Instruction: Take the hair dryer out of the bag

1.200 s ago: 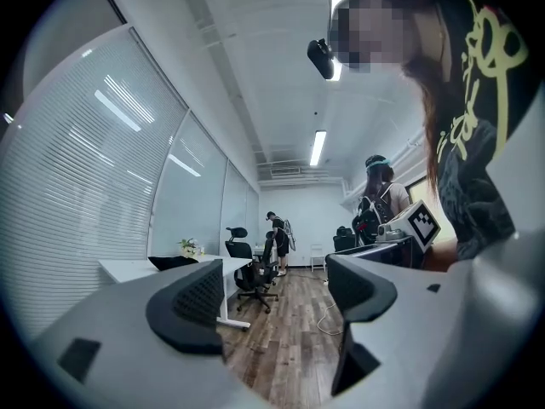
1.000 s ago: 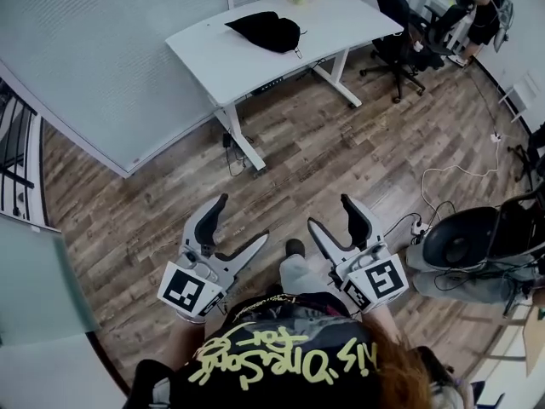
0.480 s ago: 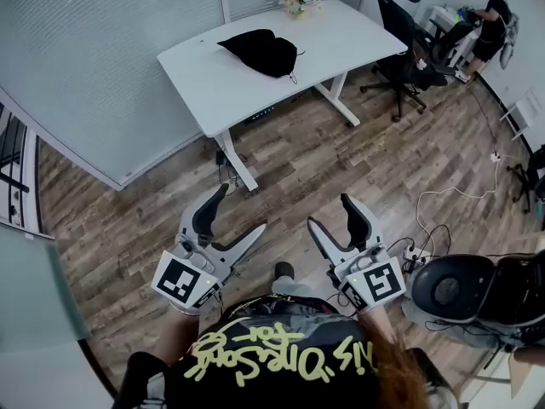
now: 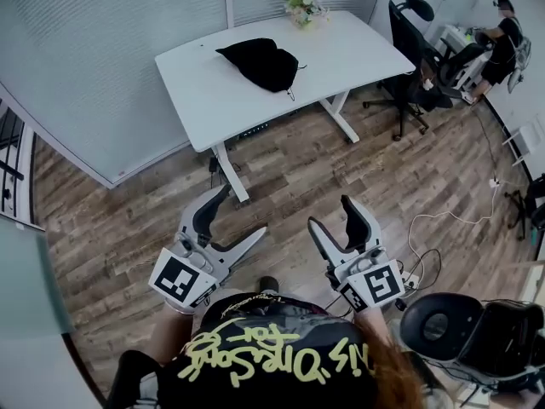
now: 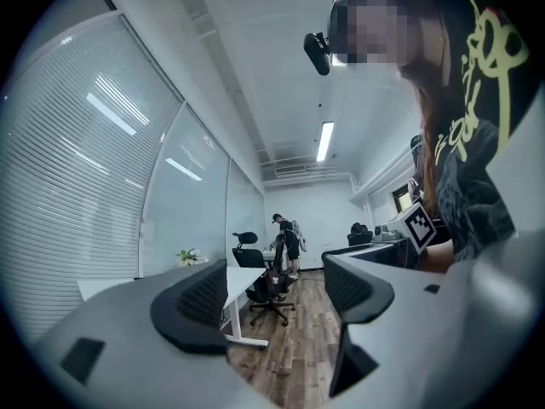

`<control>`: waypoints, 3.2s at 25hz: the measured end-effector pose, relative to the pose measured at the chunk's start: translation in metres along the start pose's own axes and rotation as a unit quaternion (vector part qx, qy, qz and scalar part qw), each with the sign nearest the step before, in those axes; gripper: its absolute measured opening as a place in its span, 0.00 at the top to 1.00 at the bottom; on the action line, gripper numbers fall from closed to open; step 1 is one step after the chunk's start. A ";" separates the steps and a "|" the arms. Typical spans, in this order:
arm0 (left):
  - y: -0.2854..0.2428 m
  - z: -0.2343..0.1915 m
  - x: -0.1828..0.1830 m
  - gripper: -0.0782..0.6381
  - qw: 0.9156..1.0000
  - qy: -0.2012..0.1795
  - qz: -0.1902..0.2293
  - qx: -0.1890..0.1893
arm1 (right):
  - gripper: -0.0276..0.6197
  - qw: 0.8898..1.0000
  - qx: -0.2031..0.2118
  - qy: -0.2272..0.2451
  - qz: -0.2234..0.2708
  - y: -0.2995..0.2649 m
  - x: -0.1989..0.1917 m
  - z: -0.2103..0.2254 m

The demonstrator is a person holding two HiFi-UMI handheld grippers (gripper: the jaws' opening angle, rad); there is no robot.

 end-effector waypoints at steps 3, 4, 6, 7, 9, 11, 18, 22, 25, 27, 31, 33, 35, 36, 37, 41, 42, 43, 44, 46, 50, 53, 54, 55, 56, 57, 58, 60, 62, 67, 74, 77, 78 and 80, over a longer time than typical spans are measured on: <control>-0.005 -0.002 -0.005 0.40 1.000 -0.002 -0.004 0.004 | 0.49 1.000 0.011 0.002 -0.012 -0.006 -0.008 0.008; -0.005 -0.005 -0.007 0.40 1.000 0.000 -0.008 0.003 | 0.49 1.000 0.011 0.002 -0.012 -0.009 -0.009 0.009; -0.002 -0.011 -0.012 0.40 1.000 0.006 -0.016 0.001 | 0.49 1.000 0.009 0.003 -0.011 -0.015 -0.010 0.008; -0.001 -0.015 -0.015 0.40 1.000 0.010 -0.018 0.003 | 0.49 1.000 0.007 0.005 -0.012 -0.017 -0.011 0.008; -0.003 -0.022 -0.017 0.41 1.000 0.016 -0.018 0.009 | 0.49 1.000 0.004 0.007 -0.017 -0.020 -0.013 0.009; -0.006 -0.025 -0.016 0.42 1.000 0.016 -0.013 0.013 | 0.49 1.000 0.004 0.005 -0.024 -0.019 -0.015 0.011; -0.014 -0.024 -0.020 0.42 0.999 0.028 -0.015 0.009 | 0.49 0.999 0.003 -0.002 -0.032 -0.018 -0.022 0.012; -0.018 -0.036 -0.020 0.42 0.999 0.038 -0.016 0.018 | 0.49 1.000 0.009 0.015 -0.021 -0.026 -0.019 0.019; -0.025 -0.035 -0.019 0.42 0.999 0.030 -0.013 0.019 | 0.49 1.000 0.000 0.007 -0.018 -0.022 -0.018 0.029; -0.029 -0.030 -0.018 0.43 0.999 0.026 -0.011 0.020 | 0.49 1.000 -0.001 -0.001 -0.017 -0.017 -0.018 0.033; -0.028 -0.018 -0.021 0.44 0.999 0.028 -0.010 0.026 | 0.49 1.000 0.003 -0.008 -0.024 -0.009 -0.022 0.037; -0.023 -0.016 -0.027 0.44 0.999 0.030 -0.020 0.030 | 0.49 1.000 0.004 -0.012 -0.027 -0.008 -0.027 0.037; -0.017 -0.016 -0.034 0.44 0.999 0.028 -0.034 0.032 | 0.49 0.999 0.004 -0.017 -0.028 -0.007 -0.031 0.036; -0.016 -0.018 -0.036 0.45 0.998 0.026 -0.037 0.033 | 0.49 0.999 0.005 -0.019 -0.029 -0.007 -0.033 0.036; -0.016 -0.021 -0.037 0.45 0.998 0.024 -0.037 0.035 | 0.49 0.999 0.005 -0.019 -0.031 -0.008 -0.036 0.038; -0.020 -0.039 -0.038 0.45 0.998 0.023 -0.028 0.044 | 0.49 0.999 0.003 -0.018 -0.040 -0.025 -0.043 0.046; -0.022 -0.043 -0.040 0.46 0.998 0.024 -0.025 0.045 | 0.49 0.999 0.003 -0.017 -0.039 -0.029 -0.042 0.048; -0.025 -0.047 -0.042 0.46 0.998 0.026 -0.023 0.045 | 0.49 0.999 0.003 -0.013 -0.037 -0.033 -0.041 0.051; -0.028 -0.052 -0.044 0.46 0.998 0.028 -0.022 0.045 | 0.49 0.999 0.003 -0.008 -0.035 -0.038 -0.041 0.053; -0.035 -0.063 -0.049 0.46 0.998 0.028 -0.022 0.042 | 0.49 0.999 0.003 -0.003 -0.034 -0.050 -0.042 0.059; -0.054 -0.088 -0.053 0.46 0.999 0.022 -0.016 0.034 | 0.49 0.999 0.003 -0.001 -0.034 -0.079 -0.047 0.070; -0.069 -0.112 -0.059 0.46 0.999 0.017 -0.018 0.028 | 0.49 0.999 0.005 0.003 -0.031 -0.106 -0.053 0.082; -0.073 -0.121 -0.062 0.46 0.999 0.015 -0.019 0.027 | 0.49 1.000 0.006 0.005 -0.029 -0.116 -0.054 0.086; -0.078 -0.130 -0.063 0.46 0.999 0.014 -0.019 0.026 | 0.49 1.000 0.005 0.006 -0.026 -0.126 -0.055 0.091; -0.083 -0.139 -0.065 0.46 0.999 0.013 -0.018 0.026 | 0.49 1.000 0.004 0.007 -0.023 -0.136 -0.056 0.096; -0.089 -0.148 -0.066 0.46 0.999 0.012 -0.017 0.025 | 0.49 1.000 0.002 0.007 -0.022 -0.145 -0.058 0.102; -0.095 -0.158 -0.067 0.46 1.000 0.011 -0.016 0.024 | 0.49 1.000 0.000 0.008 -0.021 -0.155 -0.059 0.108; -0.107 -0.175 -0.069 0.46 1.000 0.009 -0.014 0.023 | 0.49 1.000 -0.001 0.008 -0.024 -0.174 -0.065 0.120; -0.121 -0.192 -0.069 0.46 1.000 0.008 -0.013 0.019 | 0.49 1.000 -0.001 0.009 -0.029 -0.191 -0.070 0.130; -0.147 -0.234 -0.071 0.46 1.000 0.004 -0.020 0.009 | 0.49 1.000 -0.008 0.010 -0.024 -0.239 -0.072 0.148; -0.172 -0.284 -0.075 0.46 1.000 0.008 -0.016 0.003 | 0.49 1.000 -0.023 -0.006 -0.018 -0.285 -0.075 0.168; -0.180 -0.304 -0.082 0.46 1.000 0.014 -0.019 -0.002 | 0.49 0.999 -0.034 -0.008 -0.022 -0.300 -0.081 0.177; -0.182 -0.310 -0.084 0.46 1.000 0.015 -0.019 -0.003 | 0.49 0.999 -0.037 -0.007 -0.022 -0.305 -0.083 0.180; -0.188 -0.322 -0.087 0.46 1.000 0.016 -0.017 -0.006 | 0.49 0.999 -0.040 -0.004 -0.021 -0.317 -0.084 0.184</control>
Point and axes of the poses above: the fingertips, and each gripper's own axes: y backward along the fingers, z to its right, x out of its top, the point moved 3 cm from there along y, backward along the fingers, and after that the axes turned 11 degrees about z, right-handed, at the moved point
